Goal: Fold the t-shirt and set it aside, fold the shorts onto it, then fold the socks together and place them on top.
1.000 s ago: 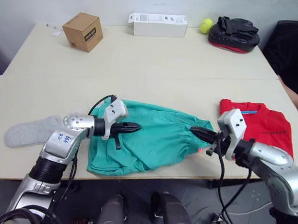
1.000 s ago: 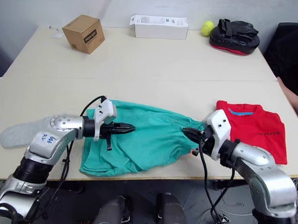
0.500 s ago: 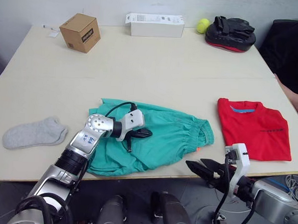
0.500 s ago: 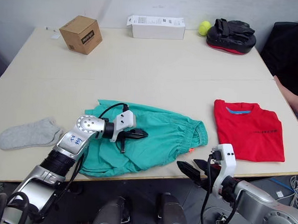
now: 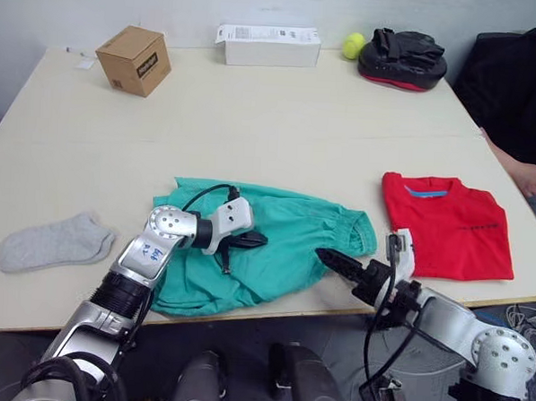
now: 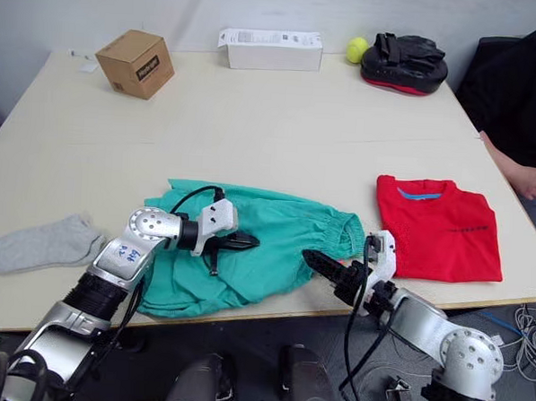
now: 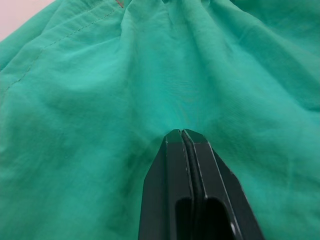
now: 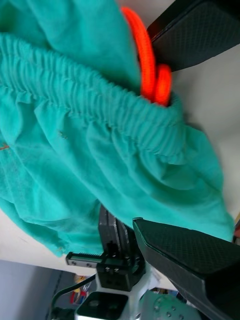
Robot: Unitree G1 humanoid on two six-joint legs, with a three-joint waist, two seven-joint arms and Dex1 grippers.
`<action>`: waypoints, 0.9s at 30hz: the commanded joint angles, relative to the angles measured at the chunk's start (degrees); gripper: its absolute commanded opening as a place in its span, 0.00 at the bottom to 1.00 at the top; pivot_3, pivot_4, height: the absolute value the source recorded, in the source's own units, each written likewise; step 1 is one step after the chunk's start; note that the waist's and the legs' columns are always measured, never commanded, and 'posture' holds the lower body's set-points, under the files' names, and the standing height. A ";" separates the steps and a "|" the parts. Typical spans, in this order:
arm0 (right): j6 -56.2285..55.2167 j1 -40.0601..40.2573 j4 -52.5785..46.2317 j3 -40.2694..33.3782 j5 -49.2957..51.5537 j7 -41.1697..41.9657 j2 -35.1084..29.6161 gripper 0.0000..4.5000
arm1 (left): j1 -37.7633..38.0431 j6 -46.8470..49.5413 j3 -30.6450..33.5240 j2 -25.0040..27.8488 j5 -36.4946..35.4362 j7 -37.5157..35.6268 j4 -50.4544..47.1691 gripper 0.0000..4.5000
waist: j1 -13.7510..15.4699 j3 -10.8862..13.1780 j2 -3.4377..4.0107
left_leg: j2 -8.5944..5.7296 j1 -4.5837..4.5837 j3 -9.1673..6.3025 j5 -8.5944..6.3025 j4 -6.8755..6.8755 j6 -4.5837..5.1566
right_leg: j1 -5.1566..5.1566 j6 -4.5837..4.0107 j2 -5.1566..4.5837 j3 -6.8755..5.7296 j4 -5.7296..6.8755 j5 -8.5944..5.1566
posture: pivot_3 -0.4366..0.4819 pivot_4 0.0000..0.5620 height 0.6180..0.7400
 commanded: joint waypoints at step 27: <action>-5.26 -12.29 8.42 6.63 -2.86 7.96 -6.33 0.01 | 4.34 3.30 2.36 1.84 2.58 4.94 -0.61 0.00 | 0.66 -0.04 0.08 | 0.09 -0.02 0.06 0.05 -0.30 -0.20 | -0.09 -0.11 0.24 0.24 -0.35 0.16 | 0.48 0.27 1.00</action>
